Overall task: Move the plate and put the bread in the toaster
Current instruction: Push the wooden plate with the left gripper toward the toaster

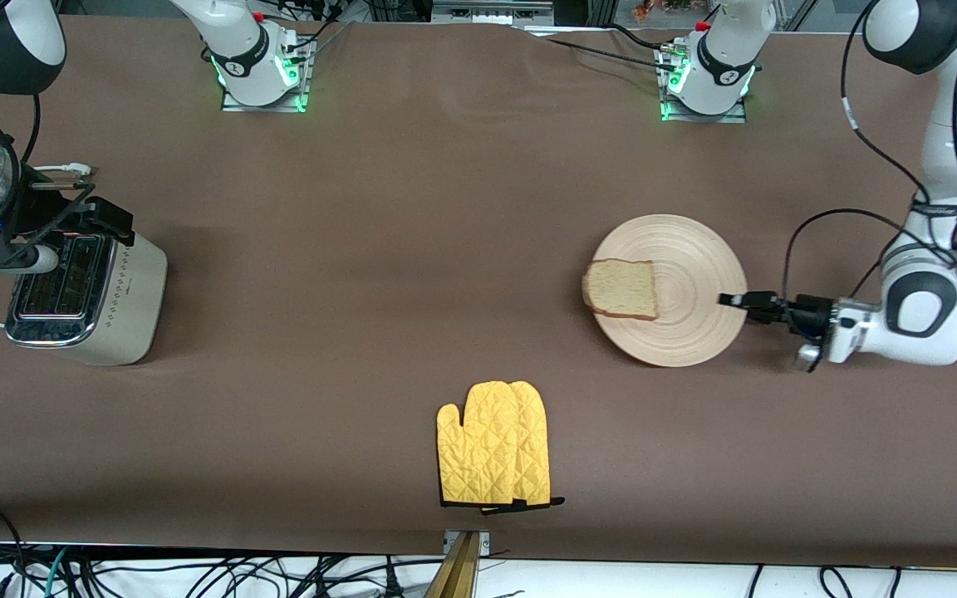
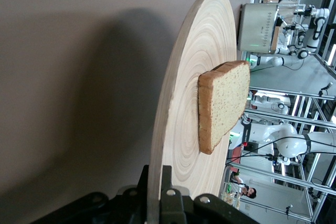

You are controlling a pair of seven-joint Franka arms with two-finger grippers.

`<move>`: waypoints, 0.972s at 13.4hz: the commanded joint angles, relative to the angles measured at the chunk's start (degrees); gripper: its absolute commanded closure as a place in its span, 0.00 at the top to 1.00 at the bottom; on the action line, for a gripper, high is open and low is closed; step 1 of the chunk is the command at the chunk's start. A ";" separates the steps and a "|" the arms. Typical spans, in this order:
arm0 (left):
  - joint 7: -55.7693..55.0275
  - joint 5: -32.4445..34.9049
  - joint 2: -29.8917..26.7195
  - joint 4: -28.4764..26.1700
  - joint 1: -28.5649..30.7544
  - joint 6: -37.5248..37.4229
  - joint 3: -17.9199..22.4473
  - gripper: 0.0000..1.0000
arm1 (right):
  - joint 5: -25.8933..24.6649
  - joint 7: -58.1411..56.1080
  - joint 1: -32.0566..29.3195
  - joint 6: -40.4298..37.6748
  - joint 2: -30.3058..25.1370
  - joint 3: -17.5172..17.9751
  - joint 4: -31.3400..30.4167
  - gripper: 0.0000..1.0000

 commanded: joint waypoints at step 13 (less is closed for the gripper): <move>-7.68 -29.67 2.66 -0.60 -36.39 31.92 0.27 1.00 | 0.60 0.95 -0.02 -0.54 1.12 0.52 1.42 1.00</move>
